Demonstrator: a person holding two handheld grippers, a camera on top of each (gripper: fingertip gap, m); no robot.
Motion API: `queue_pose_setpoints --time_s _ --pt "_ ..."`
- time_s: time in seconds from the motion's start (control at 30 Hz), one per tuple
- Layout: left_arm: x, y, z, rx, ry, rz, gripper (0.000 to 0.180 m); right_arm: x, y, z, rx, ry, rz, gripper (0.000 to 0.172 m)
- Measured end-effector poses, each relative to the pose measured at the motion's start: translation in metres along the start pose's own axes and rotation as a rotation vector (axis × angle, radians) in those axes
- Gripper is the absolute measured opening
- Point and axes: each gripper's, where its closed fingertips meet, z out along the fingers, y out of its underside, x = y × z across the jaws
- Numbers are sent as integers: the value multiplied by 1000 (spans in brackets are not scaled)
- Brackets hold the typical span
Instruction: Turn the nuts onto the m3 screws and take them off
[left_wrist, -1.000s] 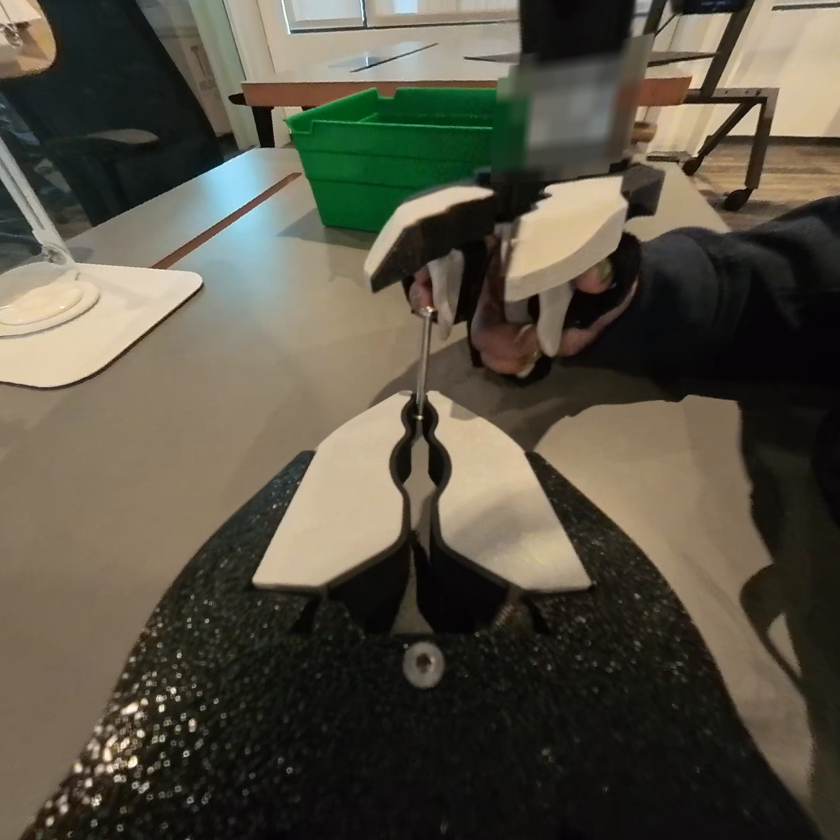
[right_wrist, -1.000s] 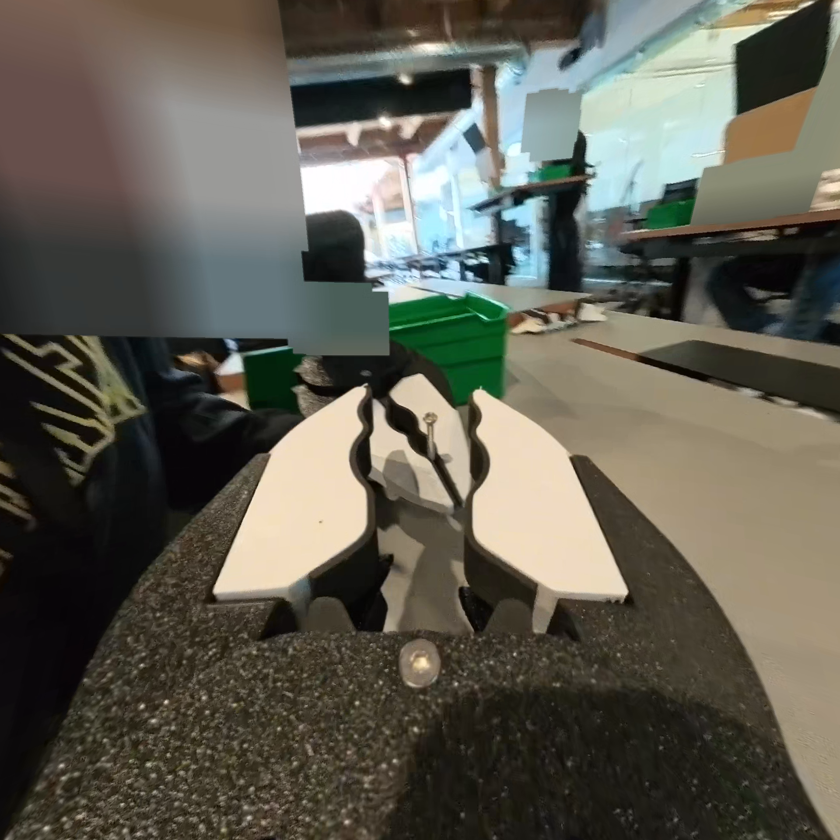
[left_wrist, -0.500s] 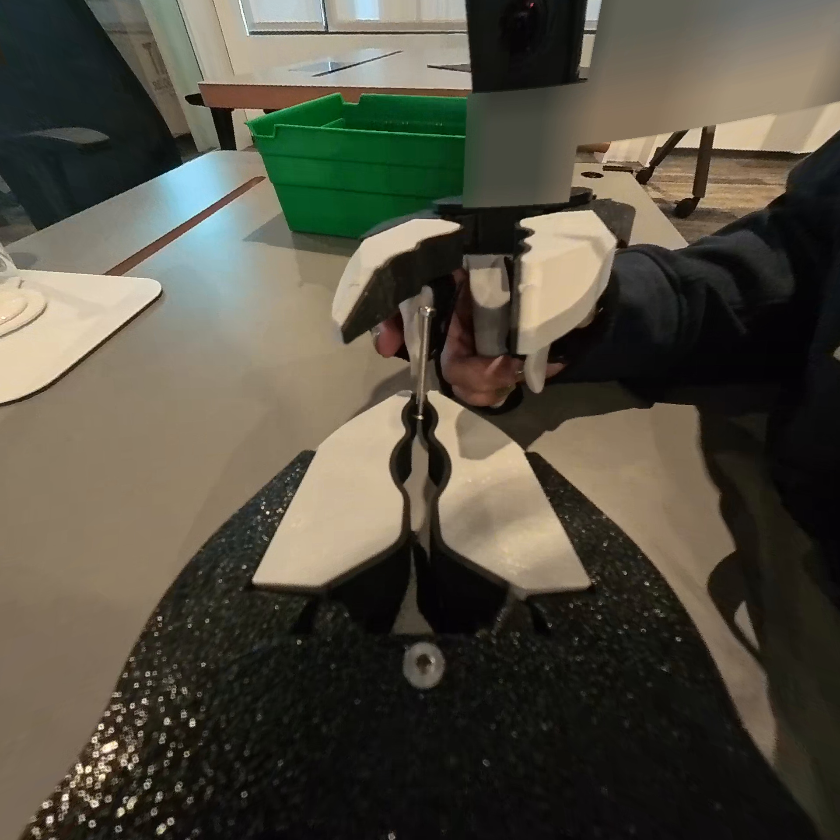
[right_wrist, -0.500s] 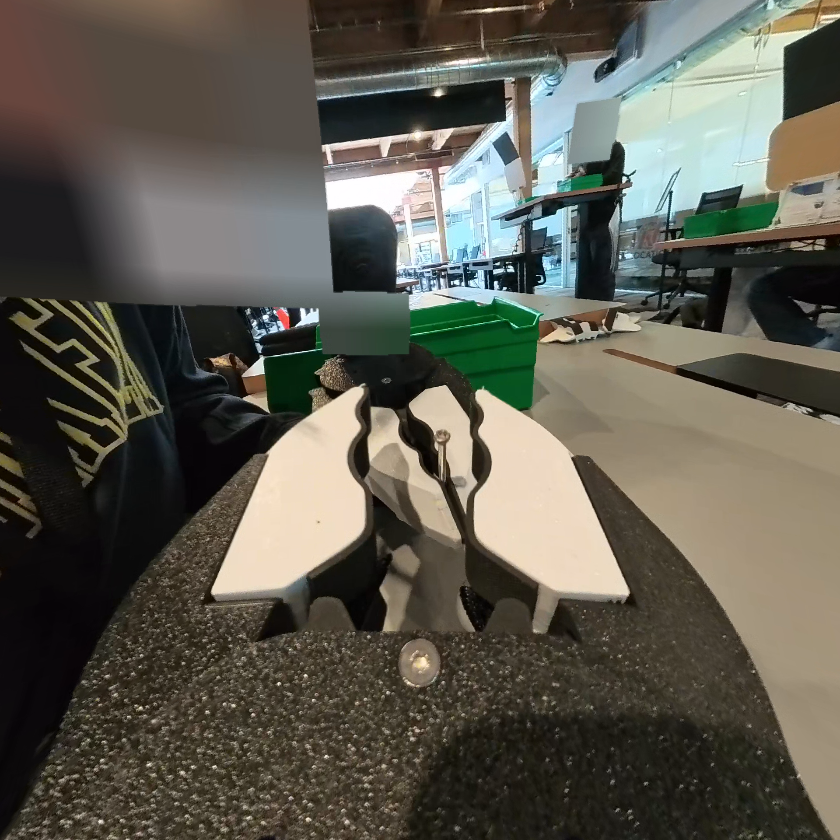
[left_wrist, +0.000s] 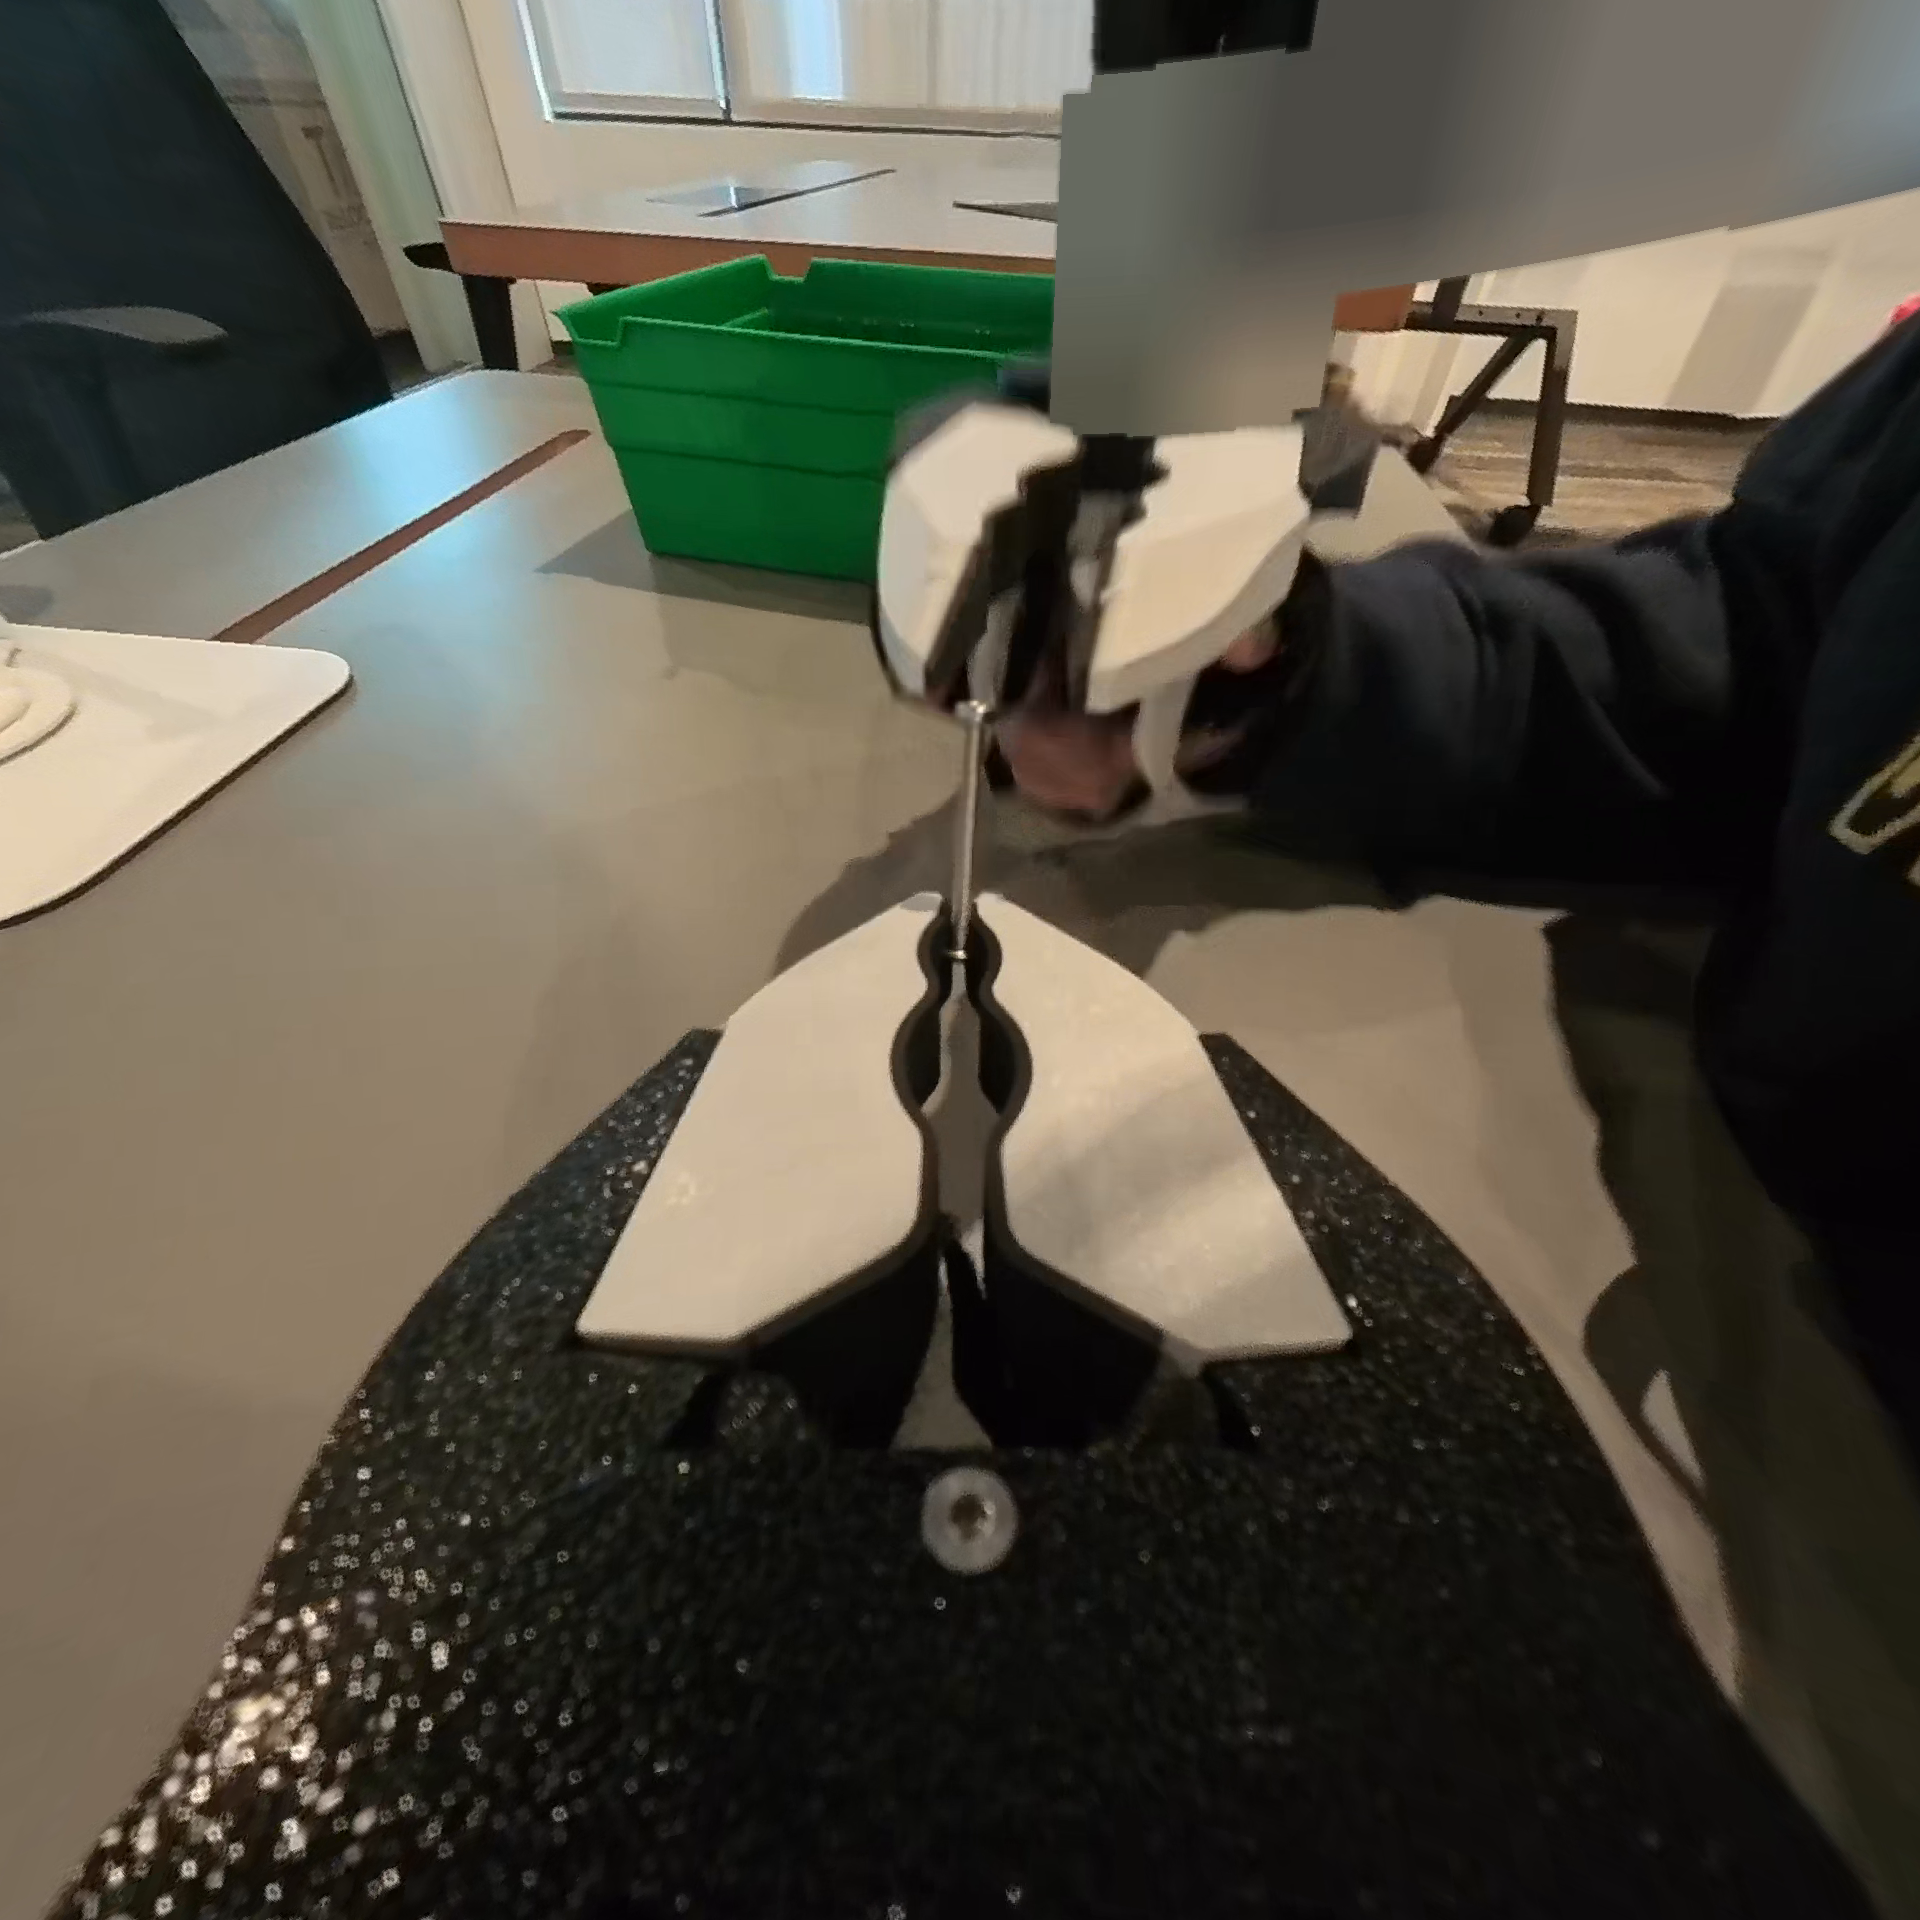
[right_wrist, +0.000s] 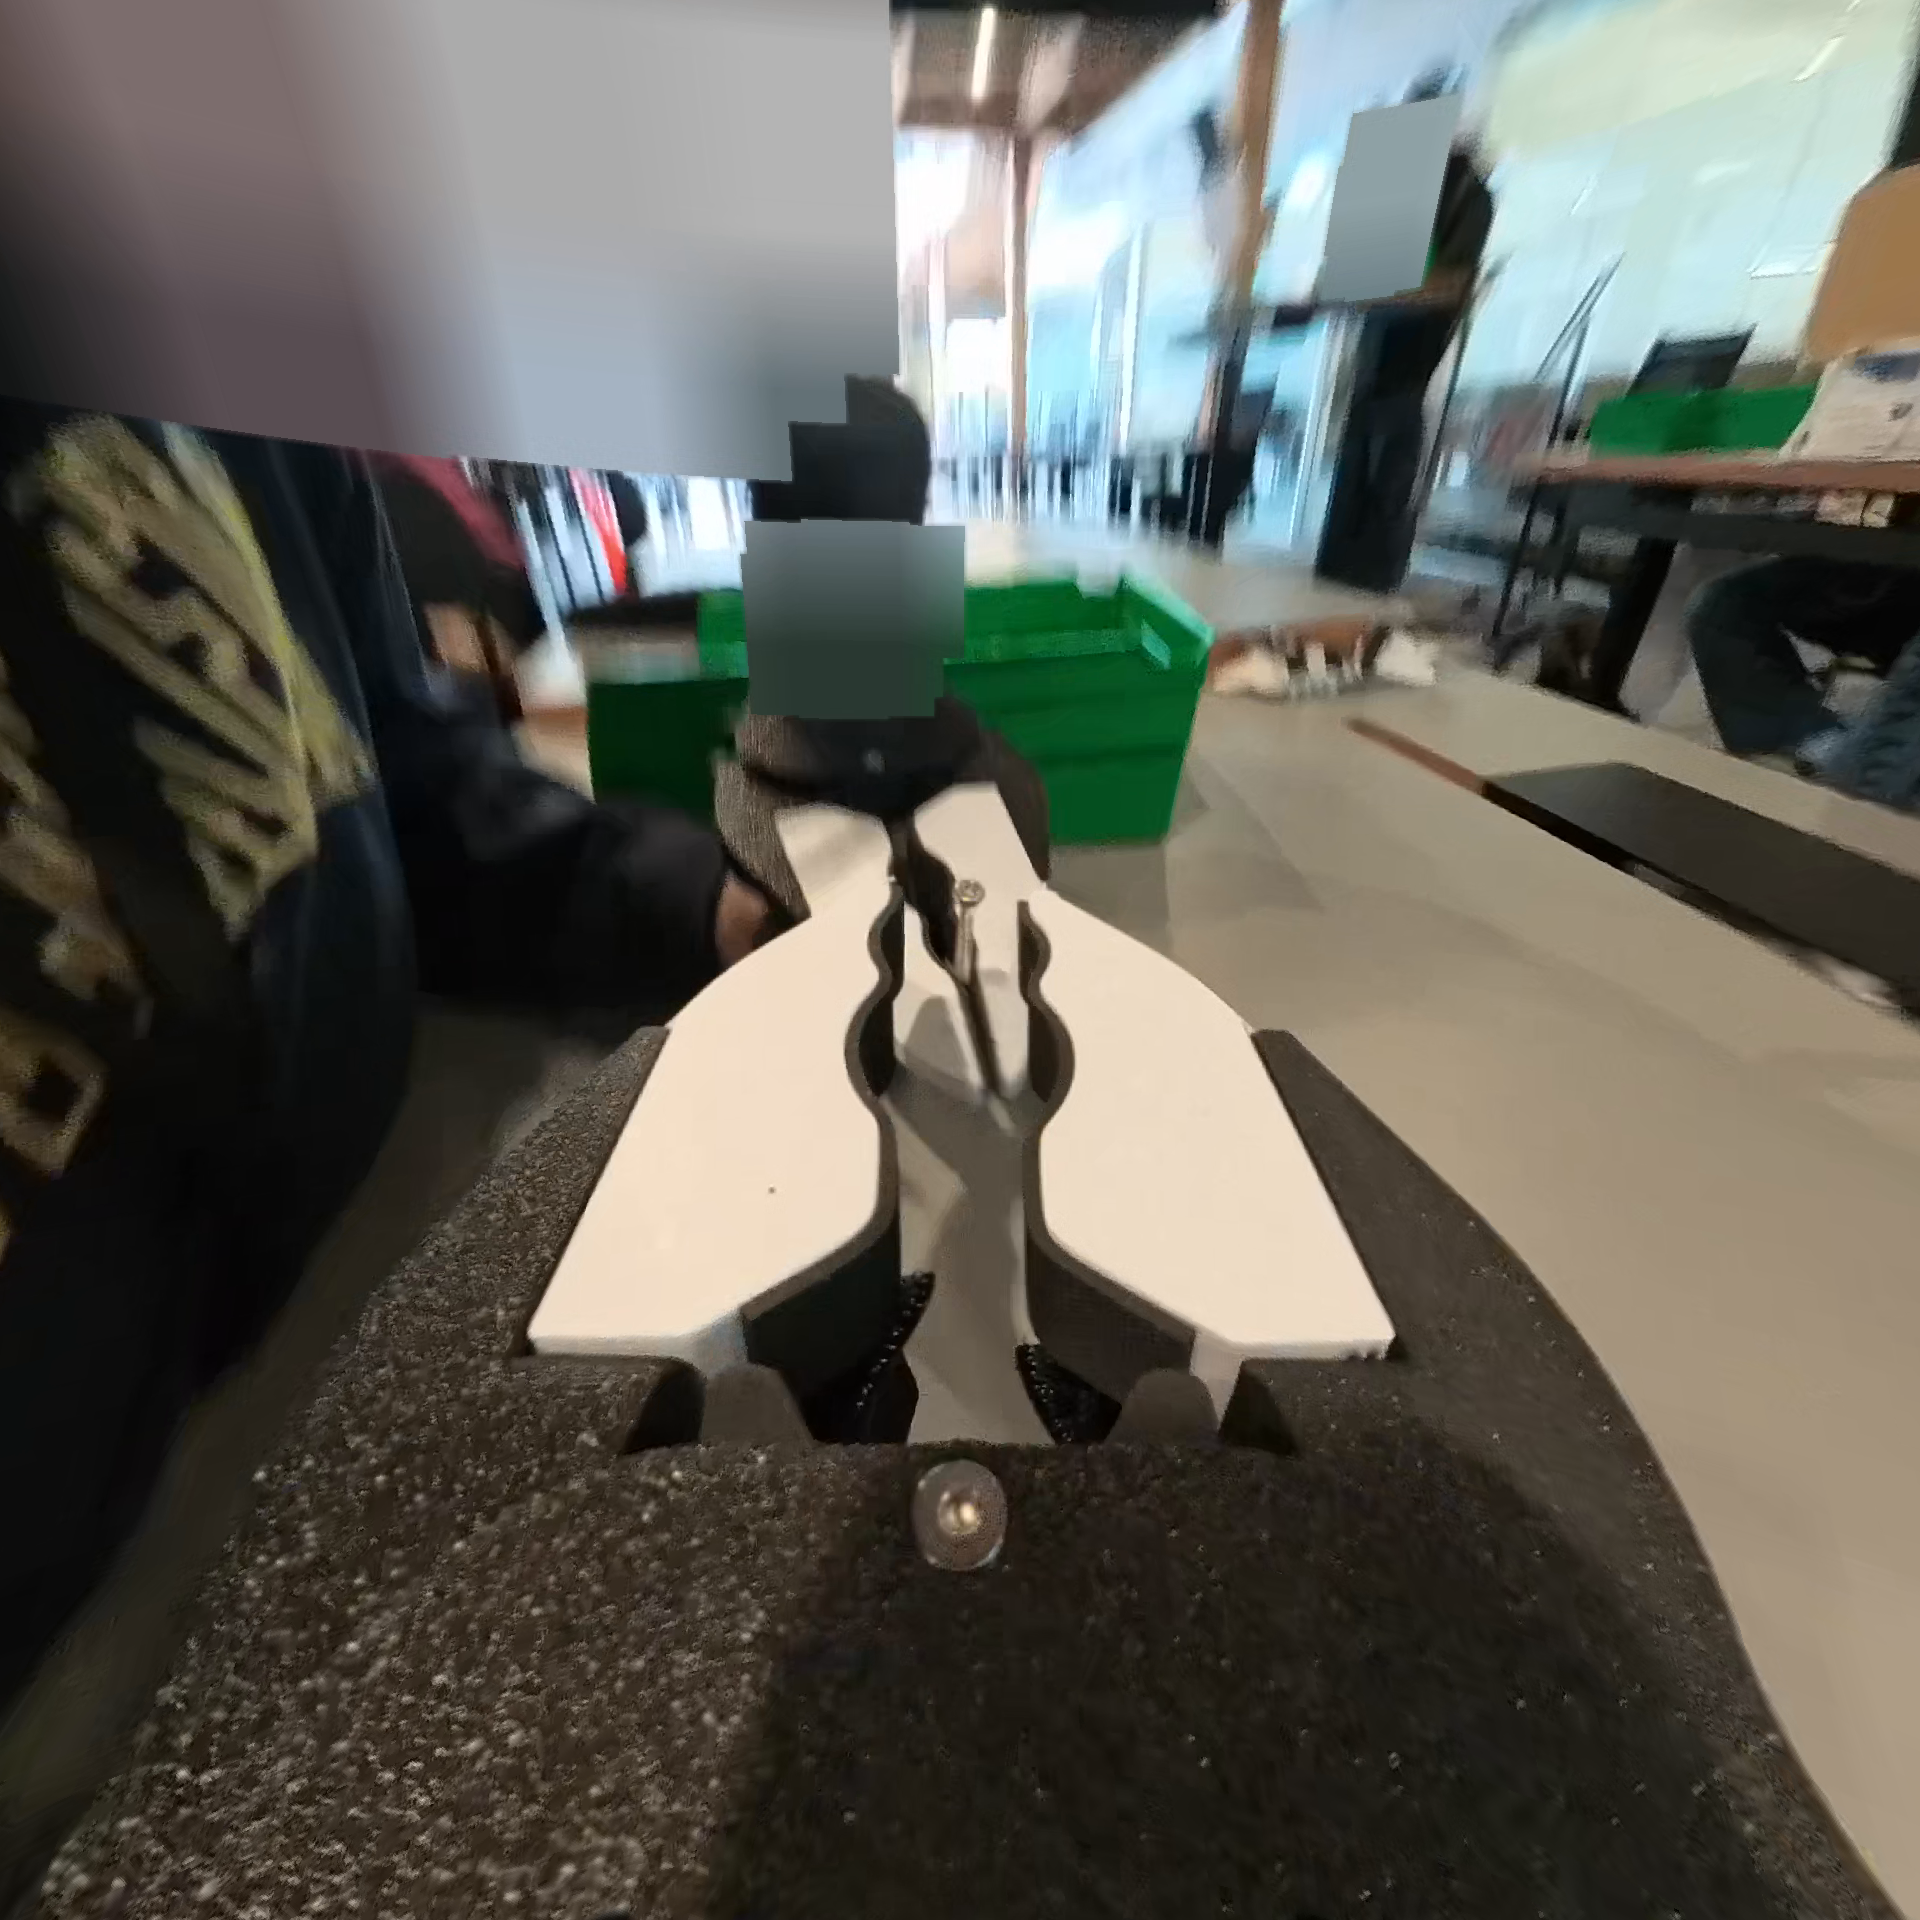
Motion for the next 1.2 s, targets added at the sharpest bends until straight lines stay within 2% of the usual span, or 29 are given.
queue_pose_setpoints --time_s 0.1,0.3,0.47,0.67,1.2 --pt "6 4 3 -35 40 11 1 -3 2 -11 -164 -3 -122 21" --pt "22 20 11 -157 141 55 1 -12 15 -18 -561 -114 -425 27" --pt "31 26 13 -206 200 70 1 -22 27 -21 -735 -256 -604 25" --pt "36 27 12 -212 243 63 1 -26 42 -19 -803 -309 -749 17" --pt "39 28 12 -220 267 63 1 -29 34 -17 -735 -328 -651 6"
